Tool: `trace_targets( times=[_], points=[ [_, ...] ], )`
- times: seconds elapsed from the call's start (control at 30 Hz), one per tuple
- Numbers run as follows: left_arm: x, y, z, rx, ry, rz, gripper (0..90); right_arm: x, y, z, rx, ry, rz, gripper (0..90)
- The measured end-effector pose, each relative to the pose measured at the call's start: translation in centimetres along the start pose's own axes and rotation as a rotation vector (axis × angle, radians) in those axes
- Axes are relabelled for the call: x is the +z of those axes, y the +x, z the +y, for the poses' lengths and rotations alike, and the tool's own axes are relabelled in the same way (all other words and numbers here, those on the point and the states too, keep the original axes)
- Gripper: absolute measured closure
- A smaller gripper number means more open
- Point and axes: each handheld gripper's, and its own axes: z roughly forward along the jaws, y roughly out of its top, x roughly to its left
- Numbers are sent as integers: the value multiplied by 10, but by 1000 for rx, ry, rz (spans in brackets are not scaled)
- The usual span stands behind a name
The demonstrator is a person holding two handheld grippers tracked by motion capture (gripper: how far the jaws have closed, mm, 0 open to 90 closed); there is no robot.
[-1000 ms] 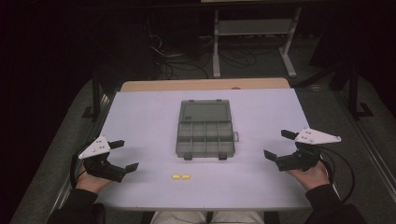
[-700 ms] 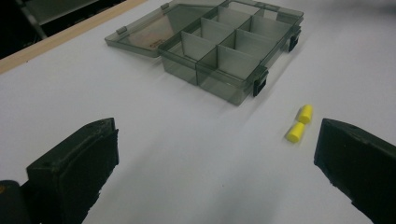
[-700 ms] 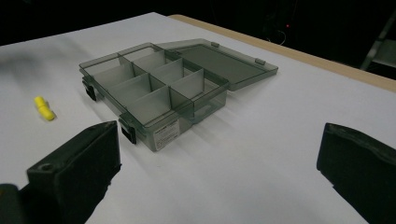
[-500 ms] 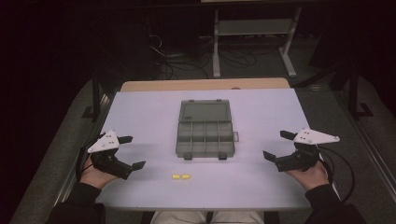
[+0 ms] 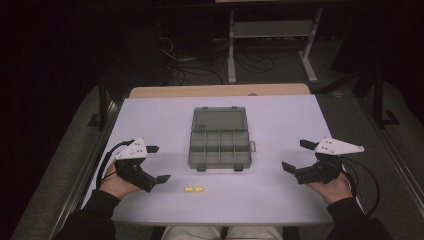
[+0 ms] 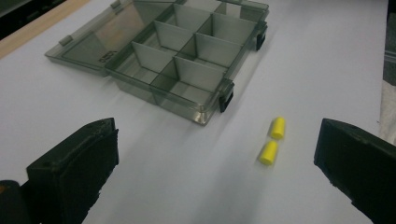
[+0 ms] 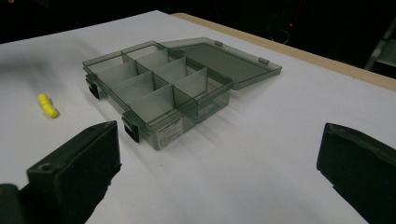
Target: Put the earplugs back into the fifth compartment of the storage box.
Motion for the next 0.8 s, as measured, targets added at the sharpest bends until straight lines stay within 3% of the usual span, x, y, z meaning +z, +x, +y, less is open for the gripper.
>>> trace_targets(
  times=[0.43,0.8],
  points=[
    [38,-13,10,61,98,-78,0,1,1,0,-6,5,3,0],
    [60,-22,12,106,170,-121,0,2,1,0,-9,9,8,0]
  ],
)
